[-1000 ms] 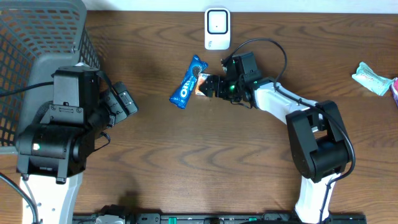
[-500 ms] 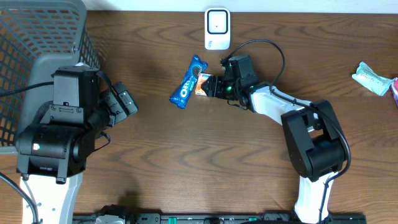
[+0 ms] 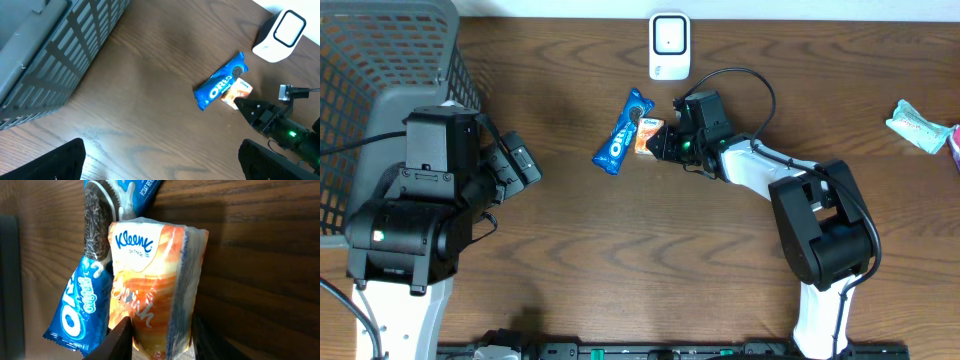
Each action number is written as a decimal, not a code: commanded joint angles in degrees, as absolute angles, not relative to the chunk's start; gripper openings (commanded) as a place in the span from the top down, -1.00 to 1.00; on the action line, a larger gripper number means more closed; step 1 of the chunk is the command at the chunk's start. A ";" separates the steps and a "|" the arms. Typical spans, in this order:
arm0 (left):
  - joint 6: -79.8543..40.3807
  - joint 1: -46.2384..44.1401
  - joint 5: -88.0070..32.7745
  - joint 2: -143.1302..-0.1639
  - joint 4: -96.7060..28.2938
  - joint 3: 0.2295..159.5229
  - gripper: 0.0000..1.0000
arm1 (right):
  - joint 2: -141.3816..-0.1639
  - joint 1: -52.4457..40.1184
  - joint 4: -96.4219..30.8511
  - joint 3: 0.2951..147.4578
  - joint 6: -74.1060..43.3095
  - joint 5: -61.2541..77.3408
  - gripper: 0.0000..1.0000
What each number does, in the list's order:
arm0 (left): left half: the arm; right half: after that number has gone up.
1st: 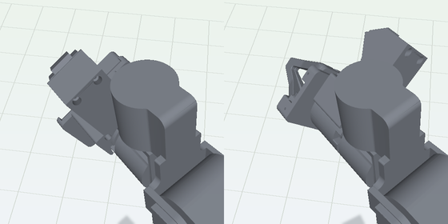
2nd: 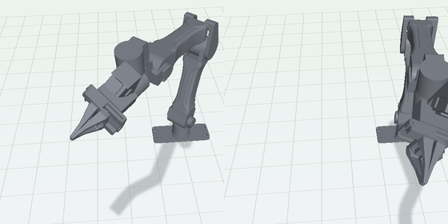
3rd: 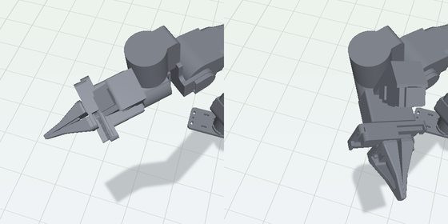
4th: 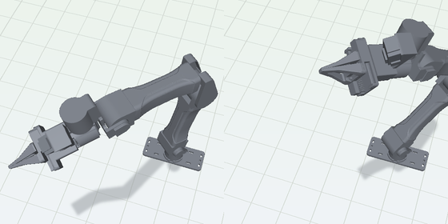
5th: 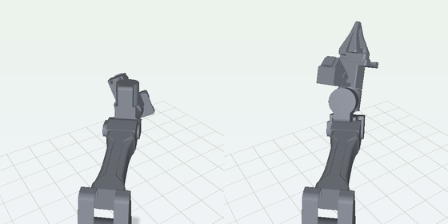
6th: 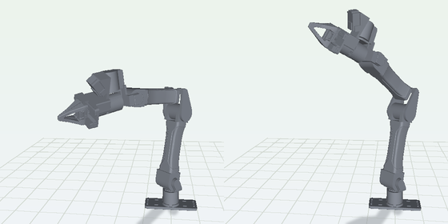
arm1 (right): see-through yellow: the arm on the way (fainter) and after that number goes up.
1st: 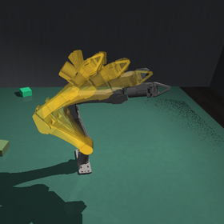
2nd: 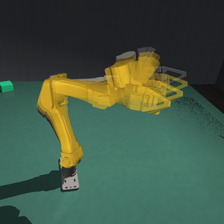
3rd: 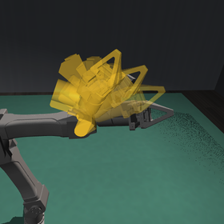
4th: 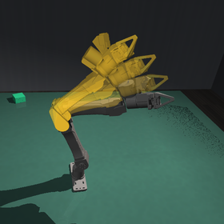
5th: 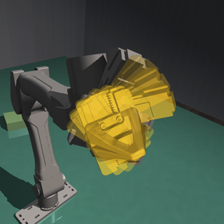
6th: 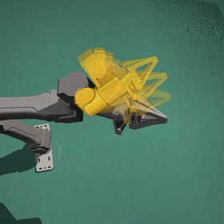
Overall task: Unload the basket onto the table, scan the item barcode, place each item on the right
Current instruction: 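Move the right gripper left and grasp the orange Kleenex pack, then lift the Kleenex pack and hold it toward the scanner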
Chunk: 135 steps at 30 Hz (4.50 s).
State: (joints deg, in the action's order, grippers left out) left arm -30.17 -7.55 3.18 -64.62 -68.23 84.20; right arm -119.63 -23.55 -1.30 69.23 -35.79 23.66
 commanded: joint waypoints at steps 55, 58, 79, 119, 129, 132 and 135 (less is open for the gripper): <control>-30.04 -7.29 3.88 -64.73 -68.36 84.62 -0.96 | -119.68 -10.17 -18.87 67.66 15.11 89.45 0.98; -30.04 -7.29 3.90 -64.73 -68.36 84.62 -0.96 | -119.68 -10.17 -18.85 67.66 15.07 89.45 0.98; -30.04 -7.29 3.90 -64.73 -68.36 84.62 -0.96 | -119.70 -10.15 -18.63 67.66 15.07 89.41 0.98; -30.02 -7.29 3.90 -64.73 -68.36 84.62 -0.95 | -119.68 -8.78 34.30 67.72 -44.53 83.07 0.98; -30.04 -7.29 3.88 -64.73 -68.36 84.62 -0.96 | -119.68 -8.88 34.37 67.72 -45.45 79.59 0.97; -30.04 -7.29 3.88 -64.73 -68.36 84.62 -0.95 | -119.66 -8.88 35.53 67.72 -48.62 74.83 0.97; -30.04 -7.29 3.88 -64.73 -68.36 84.62 -0.96 | -119.13 -8.88 37.52 68.01 -49.50 69.17 0.97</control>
